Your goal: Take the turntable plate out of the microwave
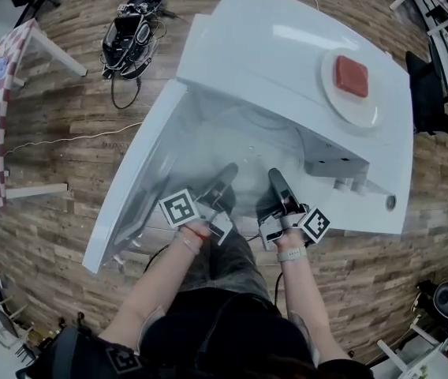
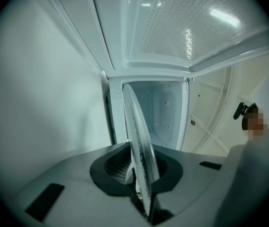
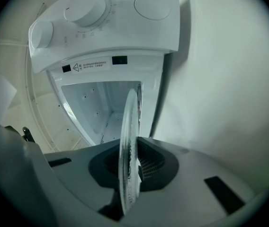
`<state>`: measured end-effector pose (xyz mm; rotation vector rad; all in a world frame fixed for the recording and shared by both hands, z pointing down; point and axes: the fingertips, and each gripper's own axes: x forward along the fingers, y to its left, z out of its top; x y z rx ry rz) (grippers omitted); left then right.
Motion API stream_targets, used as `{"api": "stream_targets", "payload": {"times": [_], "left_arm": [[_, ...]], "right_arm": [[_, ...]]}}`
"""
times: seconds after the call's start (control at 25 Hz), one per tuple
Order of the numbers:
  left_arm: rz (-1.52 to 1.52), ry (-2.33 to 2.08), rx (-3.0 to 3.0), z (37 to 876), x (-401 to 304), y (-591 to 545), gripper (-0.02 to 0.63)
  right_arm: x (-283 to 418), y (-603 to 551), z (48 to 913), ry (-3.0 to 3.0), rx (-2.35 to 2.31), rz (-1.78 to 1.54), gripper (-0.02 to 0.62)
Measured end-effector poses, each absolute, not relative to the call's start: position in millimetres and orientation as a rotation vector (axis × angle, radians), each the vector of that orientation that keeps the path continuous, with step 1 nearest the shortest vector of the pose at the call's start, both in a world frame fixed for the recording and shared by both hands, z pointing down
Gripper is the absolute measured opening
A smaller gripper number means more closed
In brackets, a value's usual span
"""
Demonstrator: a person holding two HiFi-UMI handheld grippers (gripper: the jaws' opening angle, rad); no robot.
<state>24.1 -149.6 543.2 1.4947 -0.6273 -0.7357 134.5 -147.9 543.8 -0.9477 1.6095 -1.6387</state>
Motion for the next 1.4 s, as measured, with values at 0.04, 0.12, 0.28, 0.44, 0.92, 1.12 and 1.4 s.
{"api": "stream_targets", "payload": {"times": [0.04, 0.12, 0.28, 0.44, 0.92, 1.12, 1.4], "left_arm": [[-0.736, -0.628, 1.491, 543, 24, -148, 0.035], [-0.734, -0.625, 1.49, 541, 22, -144, 0.035], [-0.715, -0.608, 1.508, 537, 18, -137, 0.035], [-0.701, -0.586, 1.525, 532, 15, -129, 0.036], [-0.662, -0.527, 1.544, 522, 5, -88, 0.036], [-0.649, -0.504, 1.547, 517, -1, -68, 0.035], [-0.647, -0.476, 1.547, 512, -5, -43, 0.035]], "right_arm": [[134, -146, 543, 1.612, -0.945, -1.64, 0.038], [132, -142, 542, 1.612, -0.945, -1.638, 0.038], [129, -133, 538, 1.606, -0.953, -1.623, 0.038], [124, -121, 534, 1.588, -0.957, -1.611, 0.038], [114, -74, 525, 1.563, -0.995, -1.57, 0.038], [107, -51, 522, 1.551, -1.001, -1.558, 0.038], [103, -23, 519, 1.541, -1.008, -1.542, 0.038]]}}
